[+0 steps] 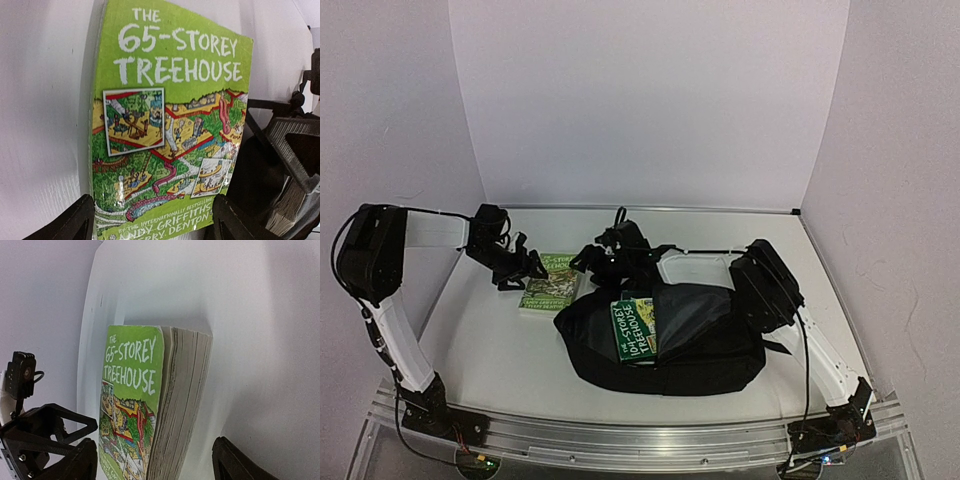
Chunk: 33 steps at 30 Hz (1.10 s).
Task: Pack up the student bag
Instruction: Pick up the book from the center of the board.
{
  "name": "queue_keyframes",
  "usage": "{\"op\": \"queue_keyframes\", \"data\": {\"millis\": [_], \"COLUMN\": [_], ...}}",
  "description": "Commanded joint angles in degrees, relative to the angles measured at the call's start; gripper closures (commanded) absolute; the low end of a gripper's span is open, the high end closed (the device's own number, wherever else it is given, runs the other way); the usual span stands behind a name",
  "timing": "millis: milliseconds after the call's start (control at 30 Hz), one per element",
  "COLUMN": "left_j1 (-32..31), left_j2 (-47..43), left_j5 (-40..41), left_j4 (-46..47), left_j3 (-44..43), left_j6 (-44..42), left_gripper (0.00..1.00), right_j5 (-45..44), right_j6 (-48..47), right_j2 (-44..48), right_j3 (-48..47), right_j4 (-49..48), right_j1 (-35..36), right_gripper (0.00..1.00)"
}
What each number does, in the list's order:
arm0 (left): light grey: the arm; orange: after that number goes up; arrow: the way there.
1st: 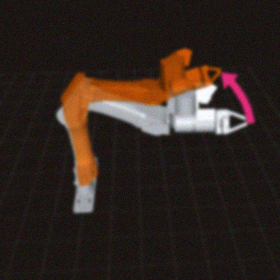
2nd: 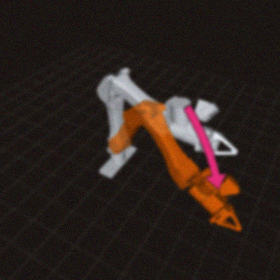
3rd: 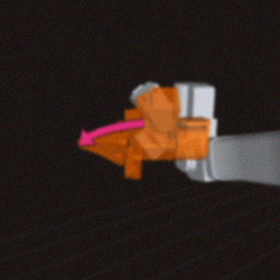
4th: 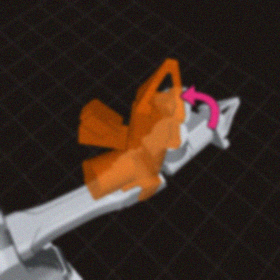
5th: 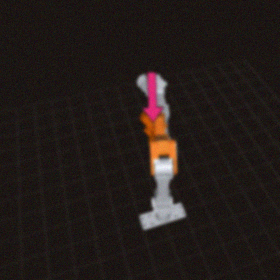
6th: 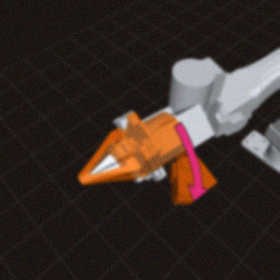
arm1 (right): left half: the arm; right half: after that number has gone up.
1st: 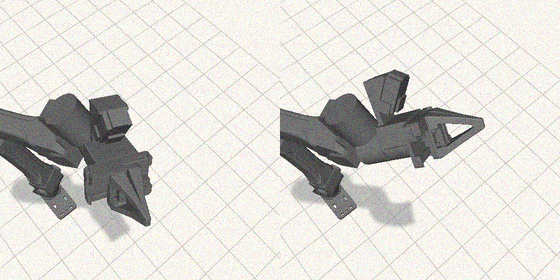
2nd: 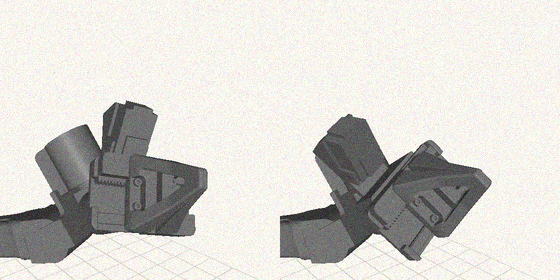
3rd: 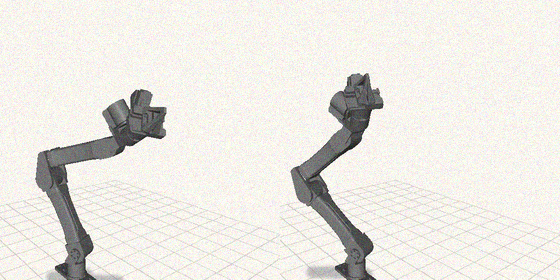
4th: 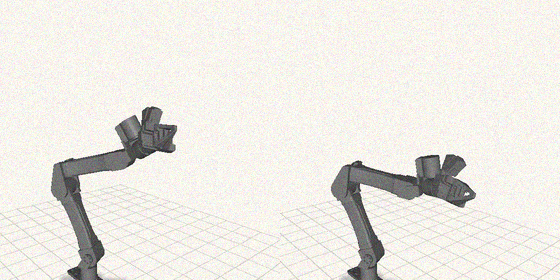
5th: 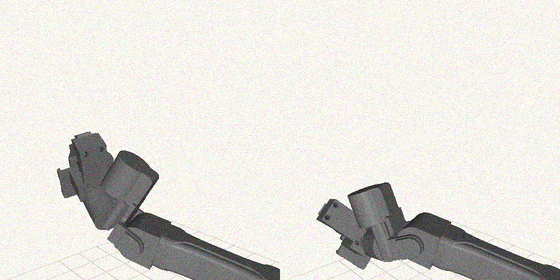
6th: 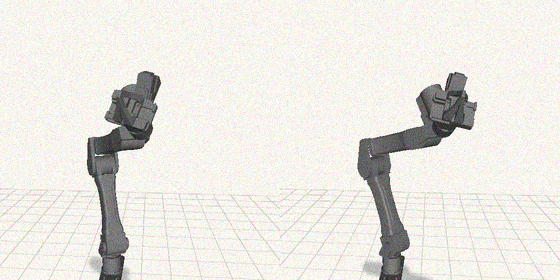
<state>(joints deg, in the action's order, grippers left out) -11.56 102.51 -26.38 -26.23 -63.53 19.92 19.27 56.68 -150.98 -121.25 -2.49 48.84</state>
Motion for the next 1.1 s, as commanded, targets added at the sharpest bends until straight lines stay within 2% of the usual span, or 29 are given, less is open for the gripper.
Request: {"op": "queue_keyframes", "data": {"millis": [0, 200, 400, 533, 633, 867, 967, 1067], "left_j1": [0.2, 0.3, 0.3, 0.3, 0.3, 0.8, 2.2, 4.0], "left_j2": [1.9, 5.0, 6.8, 7.3, 5.3, -3.6, -3.8, -1.3], "left_j5": [0.8, 1.9, 0.2, 0.0, 4.5, 10.4, 10.7, 7.7], "left_j4": [4.5, 4.7, 4.6, 4.7, 2.9, 0.6, 0.5, 0.6], "left_j3": [-1.4, -2.9, -3.3, -2.6, -1.9, -1.9, -2.0, -2.4], "left_j6": [2.8, 2.3, 1.4, 1.3, 1.6, -0.9, -1.4, -1.5], "left_gripper": [0.25, 0.39, 0.41, 0.41, 0.42, 0.27, 0.24, 0.24], "right_j5": [4.1, 6.9, 9.6, 11.1, 10.6, 6.8, 6.5, 6.3], "right_j6": [0.3, -0.5, 1.0, 3.7, 4.6, 4.1, 4.1, 3.8], "right_j2": [-4.8, -8.6, -11.2, -12.5, -12.6, -10.4, -10.0, -9.5], "right_j3": [-3.9, -8.2, -9.5, -9.5, -8.9, -4.7, -4.3, -3.8], "right_j4": [1.0, 0.7, -4.2, -8.9, -10.1, -10.1, -10.1, -10.0], "right_j1": [0.5, 0.5, 0.6, 0.7, 0.7, 0.7, 0.7, 0.7], "right_gripper": [0.23, 0.24, 0.25, 0.32, 0.35, 0.35, 0.35, 0.35]}}
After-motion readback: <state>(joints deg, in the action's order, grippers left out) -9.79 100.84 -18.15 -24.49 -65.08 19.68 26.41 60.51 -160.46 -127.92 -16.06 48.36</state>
